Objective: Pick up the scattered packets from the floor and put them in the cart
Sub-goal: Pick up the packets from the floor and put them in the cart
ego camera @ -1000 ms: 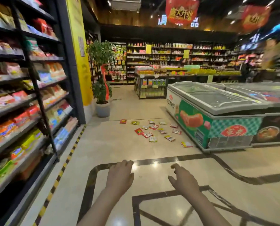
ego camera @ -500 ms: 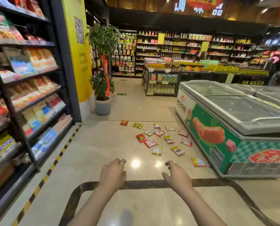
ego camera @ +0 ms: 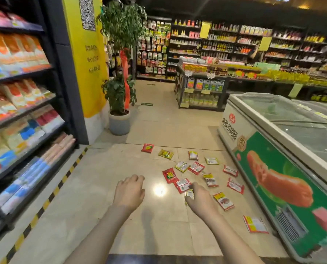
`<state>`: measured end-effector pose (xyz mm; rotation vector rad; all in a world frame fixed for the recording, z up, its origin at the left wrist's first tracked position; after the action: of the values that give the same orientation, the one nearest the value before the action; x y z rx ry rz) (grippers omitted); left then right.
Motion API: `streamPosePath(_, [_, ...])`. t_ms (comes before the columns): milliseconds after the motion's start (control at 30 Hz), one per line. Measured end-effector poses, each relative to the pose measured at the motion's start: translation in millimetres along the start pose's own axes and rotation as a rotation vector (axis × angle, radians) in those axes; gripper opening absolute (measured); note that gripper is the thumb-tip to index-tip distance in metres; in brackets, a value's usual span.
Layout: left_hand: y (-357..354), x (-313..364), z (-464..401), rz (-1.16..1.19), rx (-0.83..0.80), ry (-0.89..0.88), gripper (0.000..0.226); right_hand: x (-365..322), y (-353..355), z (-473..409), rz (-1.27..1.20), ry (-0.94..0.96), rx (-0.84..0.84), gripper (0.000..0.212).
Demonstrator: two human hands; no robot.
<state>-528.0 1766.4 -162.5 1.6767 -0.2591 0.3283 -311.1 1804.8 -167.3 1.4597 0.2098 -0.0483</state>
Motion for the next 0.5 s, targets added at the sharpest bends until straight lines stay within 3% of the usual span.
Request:
streamPosePath(167, [-27,-28,-160,-0.051,-0.01,-0.043,0.035,-8,0,-159,0.13,-0.004,0.001,0.04])
streamPosePath(267, [-53,-52,-253,-0.088,-0.096,0.045,0.039,-8,-8,-256,0.167,-0.01,-0.018,0.041])
streamPosePath(500, [-80,-100,-474,-0.106,-0.129,0.131,0.037,-28,-12,-489,0.212,-0.014,-0.113,0.037])
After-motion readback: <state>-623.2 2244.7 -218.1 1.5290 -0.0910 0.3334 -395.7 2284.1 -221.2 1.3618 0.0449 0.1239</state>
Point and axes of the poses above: each hand's wrist, its own z-axis away from the middle knuckle, its own y-axis out of the back of the hand, x = y × z, the point moved 1 cm from there along -z, towards the middle knuckle, and after that the axes turned 12 degrees about z, right-handed, at the moved point
